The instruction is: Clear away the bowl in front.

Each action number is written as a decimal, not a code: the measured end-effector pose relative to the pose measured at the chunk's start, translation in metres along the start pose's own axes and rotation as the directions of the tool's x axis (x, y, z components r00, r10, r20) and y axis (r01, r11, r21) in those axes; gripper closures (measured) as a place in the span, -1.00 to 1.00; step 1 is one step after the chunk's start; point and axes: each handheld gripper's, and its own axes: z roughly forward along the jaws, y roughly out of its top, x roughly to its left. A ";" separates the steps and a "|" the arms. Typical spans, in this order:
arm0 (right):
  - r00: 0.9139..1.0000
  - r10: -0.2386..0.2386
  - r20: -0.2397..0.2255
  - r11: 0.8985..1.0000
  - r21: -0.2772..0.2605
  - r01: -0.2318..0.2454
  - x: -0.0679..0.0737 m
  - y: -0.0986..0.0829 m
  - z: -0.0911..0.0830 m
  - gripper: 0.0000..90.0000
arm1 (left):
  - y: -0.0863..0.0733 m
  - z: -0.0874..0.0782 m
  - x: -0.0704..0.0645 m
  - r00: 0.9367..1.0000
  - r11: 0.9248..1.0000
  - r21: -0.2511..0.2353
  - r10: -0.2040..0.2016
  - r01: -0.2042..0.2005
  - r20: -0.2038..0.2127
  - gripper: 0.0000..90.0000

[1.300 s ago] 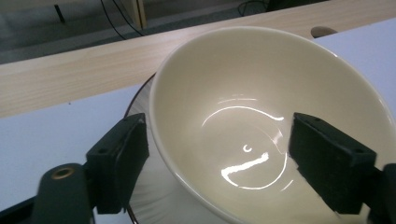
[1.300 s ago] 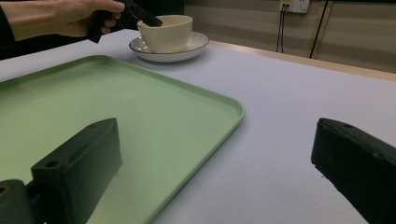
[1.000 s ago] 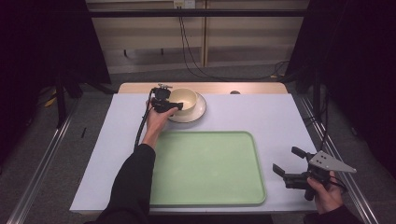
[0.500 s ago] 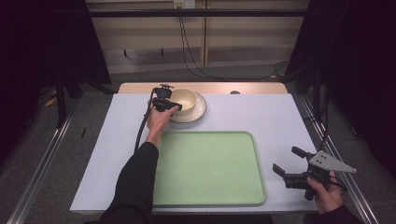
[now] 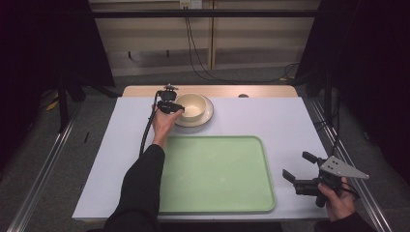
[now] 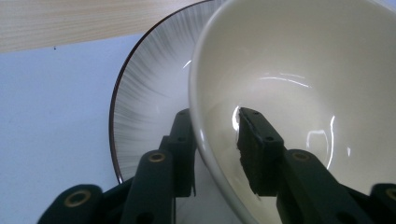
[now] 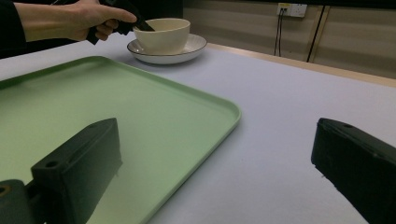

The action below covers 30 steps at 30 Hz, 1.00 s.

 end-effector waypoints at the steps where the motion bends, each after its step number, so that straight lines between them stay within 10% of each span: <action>1: 1.000 0.000 0.000 1.000 0.000 0.000 0.000 0.000 0.000 -0.97 | 0.000 0.000 0.000 1.000 1.000 0.000 0.000 0.000 0.000 0.54; 10: 1.000 0.009 -0.005 1.000 -0.001 -0.009 0.000 0.000 0.000 -0.97 | 0.002 0.000 0.003 0.997 0.998 -0.001 -0.064 0.064 0.035 0.85; 30: 1.000 0.015 -0.004 1.000 -0.008 -0.016 0.000 0.000 -0.001 -0.97 | 0.002 -0.006 0.009 0.982 0.984 -0.031 -0.174 0.177 0.078 0.84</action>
